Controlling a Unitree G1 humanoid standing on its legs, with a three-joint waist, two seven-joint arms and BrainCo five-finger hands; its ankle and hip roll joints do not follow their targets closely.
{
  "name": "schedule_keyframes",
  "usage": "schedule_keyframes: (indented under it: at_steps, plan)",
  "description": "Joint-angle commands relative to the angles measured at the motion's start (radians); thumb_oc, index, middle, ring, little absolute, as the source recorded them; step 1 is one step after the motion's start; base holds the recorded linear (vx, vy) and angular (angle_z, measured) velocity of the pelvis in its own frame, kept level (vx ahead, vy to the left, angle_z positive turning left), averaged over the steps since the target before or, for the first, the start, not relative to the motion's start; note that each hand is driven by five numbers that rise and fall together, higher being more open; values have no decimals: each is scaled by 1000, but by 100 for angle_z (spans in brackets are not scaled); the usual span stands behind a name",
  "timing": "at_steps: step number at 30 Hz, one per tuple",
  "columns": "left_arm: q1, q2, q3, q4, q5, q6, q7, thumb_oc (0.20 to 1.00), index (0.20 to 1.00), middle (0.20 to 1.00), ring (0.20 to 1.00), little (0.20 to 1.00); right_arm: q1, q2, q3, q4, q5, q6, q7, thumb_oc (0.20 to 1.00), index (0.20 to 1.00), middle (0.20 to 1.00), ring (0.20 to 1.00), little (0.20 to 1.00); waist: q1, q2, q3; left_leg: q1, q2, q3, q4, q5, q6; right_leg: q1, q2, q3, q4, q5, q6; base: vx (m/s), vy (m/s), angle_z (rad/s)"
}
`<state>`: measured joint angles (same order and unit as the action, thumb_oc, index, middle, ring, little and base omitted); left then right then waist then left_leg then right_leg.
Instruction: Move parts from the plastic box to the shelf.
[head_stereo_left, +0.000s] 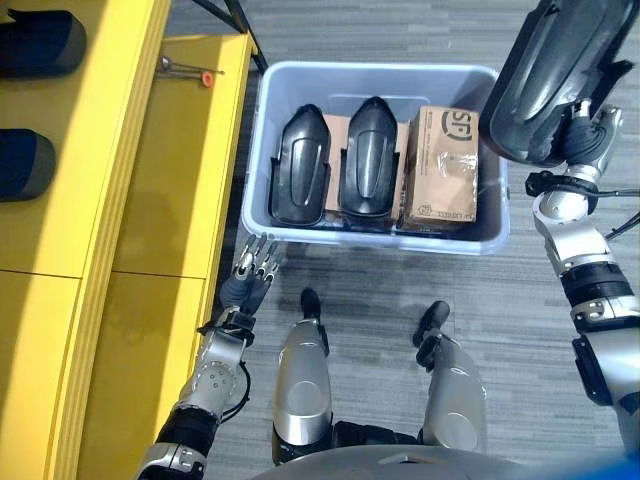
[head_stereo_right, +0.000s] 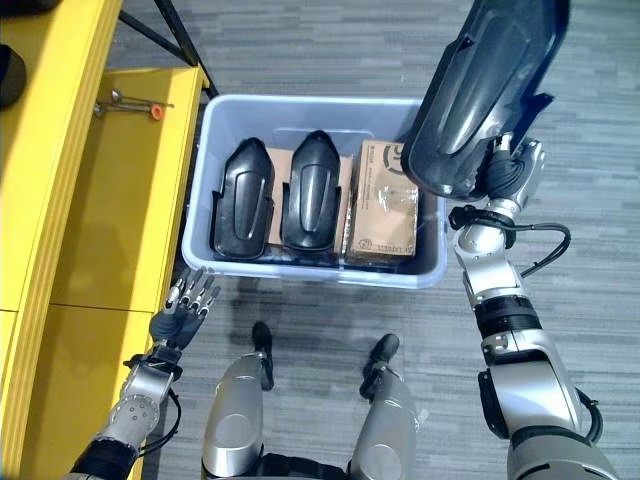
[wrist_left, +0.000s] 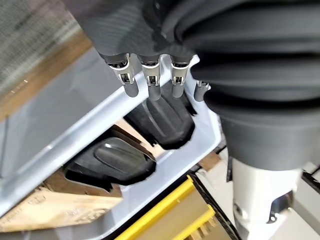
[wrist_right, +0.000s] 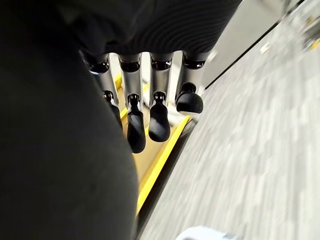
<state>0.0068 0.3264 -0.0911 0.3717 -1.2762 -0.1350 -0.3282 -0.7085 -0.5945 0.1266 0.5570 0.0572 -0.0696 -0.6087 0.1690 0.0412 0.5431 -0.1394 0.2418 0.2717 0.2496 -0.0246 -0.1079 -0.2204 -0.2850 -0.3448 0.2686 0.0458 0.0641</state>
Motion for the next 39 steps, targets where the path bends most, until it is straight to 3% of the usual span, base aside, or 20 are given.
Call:
schedule_keyframes:
  at_steps: [1,5,6,8,9,12,17,21,22,23,24,26,27,30,34,39]
  plan:
    - [81,16,9,-74,-6,-34,-50,1000,1000,1000,1000,1000,-10,-33,-4,-96,51,-74,133,200,200,200,200,200,29,-23,-84,-15,-37,6,2,11,32,54,7,-6,72,-123,45,90,121,3]
    - [112,8,18,-82,31,-40,-43,1000,1000,1000,1000,1000,42,18,30,-160,82,-62,264,200,200,200,200,200,33,-34,-129,47,-57,2,-34,11,38,137,13,-11,5,-109,50,70,134,3]
    - [117,8,18,-83,52,-31,-20,1000,1000,1000,1000,1000,55,34,50,-180,114,-51,334,200,200,200,200,200,35,-37,-145,68,-66,-1,-49,10,41,166,12,-14,-20,-103,53,45,136,7]
    - [121,6,18,-75,66,-1,-1,1000,1000,1000,1000,1000,75,58,73,-208,146,-39,400,200,200,200,200,200,37,-40,-160,85,-74,-3,-59,10,45,190,9,-18,-38,-96,57,29,145,15]
    - [128,2,21,-69,102,43,23,1000,1000,1000,1000,1000,82,68,86,-223,157,-32,439,200,200,200,200,200,40,-40,-171,90,-79,-5,-65,13,47,201,7,-22,-54,-88,60,-8,172,20]
    - [139,1,22,-36,149,17,12,1000,1000,1000,1000,1000,101,102,136,-275,175,-6,508,200,200,200,200,200,49,-43,-201,110,-94,-4,-73,10,58,230,-4,-40,-76,-74,70,-38,216,16]
    - [155,8,54,-39,152,10,4,1000,1000,1000,1000,1000,170,160,190,-322,172,13,551,200,200,200,200,200,66,-40,-239,132,-123,-5,-78,-3,83,257,-33,-72,-71,-60,87,-58,200,11]
    - [158,-11,67,-53,190,11,0,1000,1000,1000,1000,1000,205,239,236,-322,162,27,487,200,200,200,200,200,104,-41,-264,203,-135,41,-124,-16,86,269,-71,-215,-83,18,109,-46,124,10]
    - [156,-8,65,-51,197,8,0,1000,1000,1000,1000,1000,199,243,239,-316,166,27,486,200,200,200,200,200,105,-42,-265,208,-136,56,-137,-6,96,260,-72,-229,-78,30,101,-46,57,-7]
    - [147,-1,61,-44,207,6,3,1000,1000,1000,1000,1000,199,243,242,-314,167,26,486,200,200,200,200,200,101,-40,-269,213,-141,55,-146,-8,100,257,-57,-217,-70,19,98,-81,41,-7]
    - [125,15,44,-28,201,9,-5,1000,1000,1000,1000,1000,220,230,248,-315,166,9,484,200,200,200,200,200,76,-44,-279,204,-163,20,-153,-14,113,245,8,-129,-59,-9,89,-33,26,-8]
    - [121,17,38,-23,198,15,-14,1000,1000,1000,1000,1000,235,222,248,-319,163,1,478,200,200,200,200,200,64,-46,-283,201,-172,-1,-158,-13,116,243,43,-84,-54,-25,80,27,-7,15]
    - [129,19,21,-8,198,21,-44,1000,1000,1000,1000,1000,289,201,232,-330,154,-25,469,200,200,200,200,200,40,-52,-298,197,-195,-49,-177,-8,113,276,138,4,-88,-76,36,86,-23,44]
    - [147,4,11,12,225,33,-80,1000,1000,1000,1000,1000,347,181,200,-345,153,-40,489,200,200,200,200,200,16,-57,-328,195,-229,-123,-223,10,111,290,223,90,-118,-106,3,59,-35,57]
    - [154,-9,7,22,243,40,-103,1000,1000,1000,1000,1000,402,165,173,-355,109,-70,520,200,200,200,200,200,-8,-61,-360,193,-253,-204,-252,20,107,306,257,163,-174,-114,-11,54,-102,35]
    - [159,-10,21,9,273,70,-115,1000,1000,1000,1000,1000,421,162,171,-360,101,-65,529,200,200,200,200,200,-1,-56,-386,192,-260,-251,-267,29,99,327,258,177,-225,-103,-15,36,-142,34]
